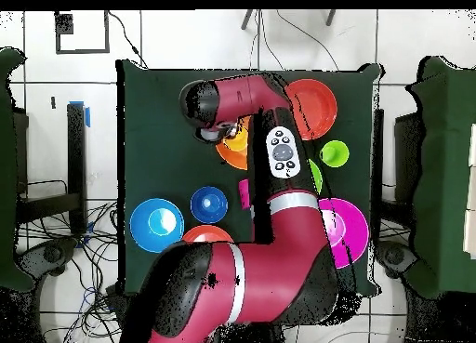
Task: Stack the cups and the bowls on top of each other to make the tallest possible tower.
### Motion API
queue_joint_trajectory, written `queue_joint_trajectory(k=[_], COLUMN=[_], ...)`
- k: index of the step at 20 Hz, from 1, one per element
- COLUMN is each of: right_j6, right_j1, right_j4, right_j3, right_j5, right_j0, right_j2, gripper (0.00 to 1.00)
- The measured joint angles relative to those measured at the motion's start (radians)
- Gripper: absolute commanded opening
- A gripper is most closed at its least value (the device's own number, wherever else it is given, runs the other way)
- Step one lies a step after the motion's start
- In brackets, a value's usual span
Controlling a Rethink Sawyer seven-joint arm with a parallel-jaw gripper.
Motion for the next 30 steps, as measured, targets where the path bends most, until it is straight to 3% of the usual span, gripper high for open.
queue_joint_trajectory(k=[12,18,30], right_j6=[-0.082,-0.136,-0.143], right_j1=[0.070,0.077,0.077], right_j4=[-0.031,-0.061,-0.066], right_j3=[-0.165,-0.191,-0.194], right_j5=[0.212,0.230,0.230], right_j0=[0.005,0.020,0.039], right_j2=[0.000,-0.008,-0.017], gripper=[0.00,0.00,0.00])
